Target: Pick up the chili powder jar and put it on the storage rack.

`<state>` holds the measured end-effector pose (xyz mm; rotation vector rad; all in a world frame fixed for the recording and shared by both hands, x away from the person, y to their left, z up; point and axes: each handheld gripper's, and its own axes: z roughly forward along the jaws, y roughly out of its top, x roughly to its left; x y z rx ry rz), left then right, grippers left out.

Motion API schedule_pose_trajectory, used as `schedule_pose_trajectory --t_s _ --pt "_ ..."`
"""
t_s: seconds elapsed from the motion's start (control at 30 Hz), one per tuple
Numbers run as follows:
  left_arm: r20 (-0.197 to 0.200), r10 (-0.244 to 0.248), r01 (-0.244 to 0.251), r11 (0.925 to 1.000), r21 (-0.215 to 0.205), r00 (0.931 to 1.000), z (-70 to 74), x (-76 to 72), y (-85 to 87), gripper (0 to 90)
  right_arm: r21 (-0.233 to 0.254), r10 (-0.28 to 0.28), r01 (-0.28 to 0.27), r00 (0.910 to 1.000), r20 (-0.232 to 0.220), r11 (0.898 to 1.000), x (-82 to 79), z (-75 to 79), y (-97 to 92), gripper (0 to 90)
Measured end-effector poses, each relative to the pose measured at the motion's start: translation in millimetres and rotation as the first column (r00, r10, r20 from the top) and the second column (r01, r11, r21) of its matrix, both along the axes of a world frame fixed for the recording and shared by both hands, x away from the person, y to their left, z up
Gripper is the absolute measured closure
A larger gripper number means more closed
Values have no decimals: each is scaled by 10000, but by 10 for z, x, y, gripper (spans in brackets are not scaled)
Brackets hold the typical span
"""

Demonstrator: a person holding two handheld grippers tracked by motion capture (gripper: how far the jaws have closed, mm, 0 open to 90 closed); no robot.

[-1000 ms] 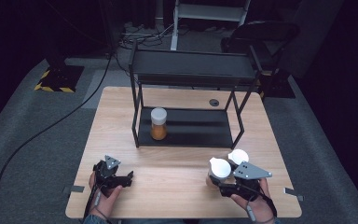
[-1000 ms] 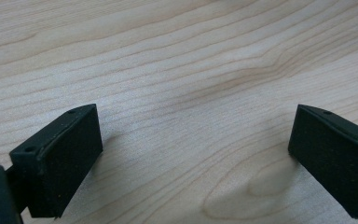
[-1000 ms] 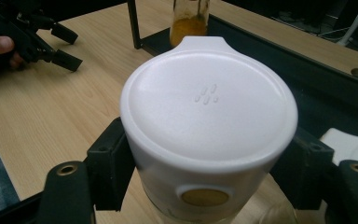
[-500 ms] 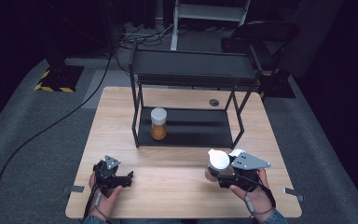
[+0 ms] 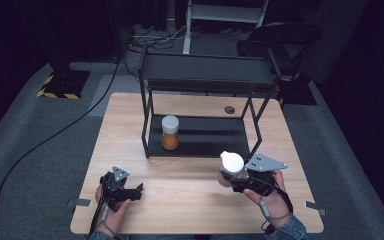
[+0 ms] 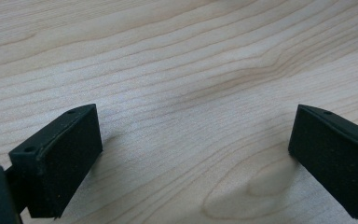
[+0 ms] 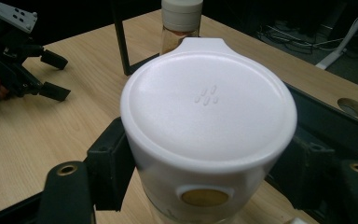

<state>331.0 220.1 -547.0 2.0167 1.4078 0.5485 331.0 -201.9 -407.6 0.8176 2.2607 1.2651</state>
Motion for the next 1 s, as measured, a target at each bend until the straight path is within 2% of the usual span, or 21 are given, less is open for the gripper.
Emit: schedule_pose_trajectory --t_s 0.43,1.0 --pt "-33 -42 42 10000 -16 10000 -2 13 0 12 9 11 -11 10000 10 10000 167 75 145 306" --pt "-34 -116 116 9999 -11 9999 -3 16 4 8 4 -197 197 9997 121 9998 420 149 248 306"
